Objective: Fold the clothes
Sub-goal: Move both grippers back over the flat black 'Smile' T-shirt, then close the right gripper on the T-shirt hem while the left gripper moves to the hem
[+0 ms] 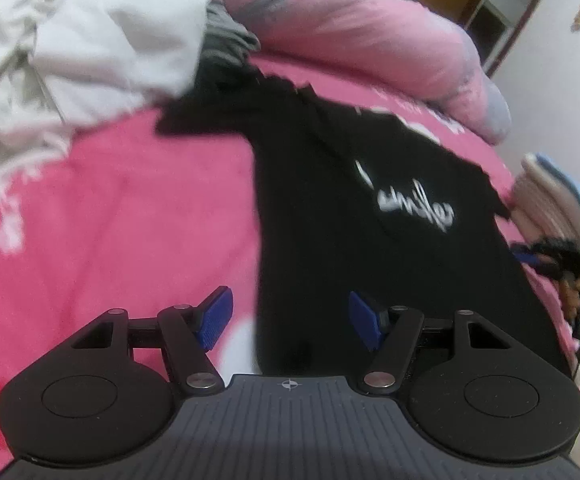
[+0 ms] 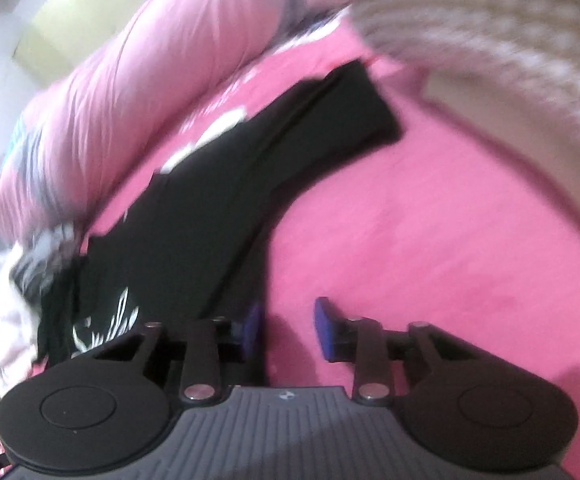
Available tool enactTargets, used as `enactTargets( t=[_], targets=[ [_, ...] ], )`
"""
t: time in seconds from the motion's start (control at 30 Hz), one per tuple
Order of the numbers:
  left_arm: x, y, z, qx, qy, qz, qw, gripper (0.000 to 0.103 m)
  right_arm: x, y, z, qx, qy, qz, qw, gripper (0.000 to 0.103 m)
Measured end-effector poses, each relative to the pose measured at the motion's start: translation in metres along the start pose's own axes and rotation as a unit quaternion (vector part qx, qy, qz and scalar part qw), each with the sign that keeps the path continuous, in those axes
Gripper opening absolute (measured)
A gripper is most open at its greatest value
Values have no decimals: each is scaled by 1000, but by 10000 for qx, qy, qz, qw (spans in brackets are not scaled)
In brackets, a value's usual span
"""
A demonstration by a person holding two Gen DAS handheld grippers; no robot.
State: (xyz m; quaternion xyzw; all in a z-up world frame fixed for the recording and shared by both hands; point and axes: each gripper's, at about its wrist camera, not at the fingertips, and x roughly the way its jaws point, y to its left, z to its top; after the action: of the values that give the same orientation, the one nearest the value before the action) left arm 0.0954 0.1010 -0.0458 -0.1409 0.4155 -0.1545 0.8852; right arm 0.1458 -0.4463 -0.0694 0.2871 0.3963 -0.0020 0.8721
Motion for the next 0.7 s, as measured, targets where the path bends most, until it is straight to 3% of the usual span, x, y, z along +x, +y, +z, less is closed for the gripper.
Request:
enactTargets(
  t=[0.07,0.1,0.2,0.27,0.4,0.5,0.57,0.63,0.7],
  targets=[
    [3,-3,-16,-11,85,-40,10000,64,-5,11,-6,-403,1,-192,9990,19],
    [4,-3,-23,-5,104,-59,9999,64,-5,17,-9,-580,4,-268,9980,0],
    [4,-9,-36,153,49,-9,9999,63,-16,28,-16,-869,-141,-633,9941,0],
    [3,-13,-39,262,53,-32,9996,62,-28,29,-17,-943,-460,-951,9899,0],
    [6,-13,-36,288,153,-194,9993,62,-33,5,-18,-780,-679,-1555,9824,0],
    [7,-11,-35,263,193,-229,9992,60,-37,-17,-21,-209,-818,-1189,9893,0],
    [5,-9,-37,234,189,-236,9993,59,-43,-19,-20,84,-841,-595,9946,2],
    [3,-7,-39,190,186,-235,9994,59,-43,-7,-21,-17,-743,-204,9970,10],
    [-1,-7,-42,162,177,-221,9995,59,-40,6,-22,-209,-580,-148,9980,29]
  ],
)
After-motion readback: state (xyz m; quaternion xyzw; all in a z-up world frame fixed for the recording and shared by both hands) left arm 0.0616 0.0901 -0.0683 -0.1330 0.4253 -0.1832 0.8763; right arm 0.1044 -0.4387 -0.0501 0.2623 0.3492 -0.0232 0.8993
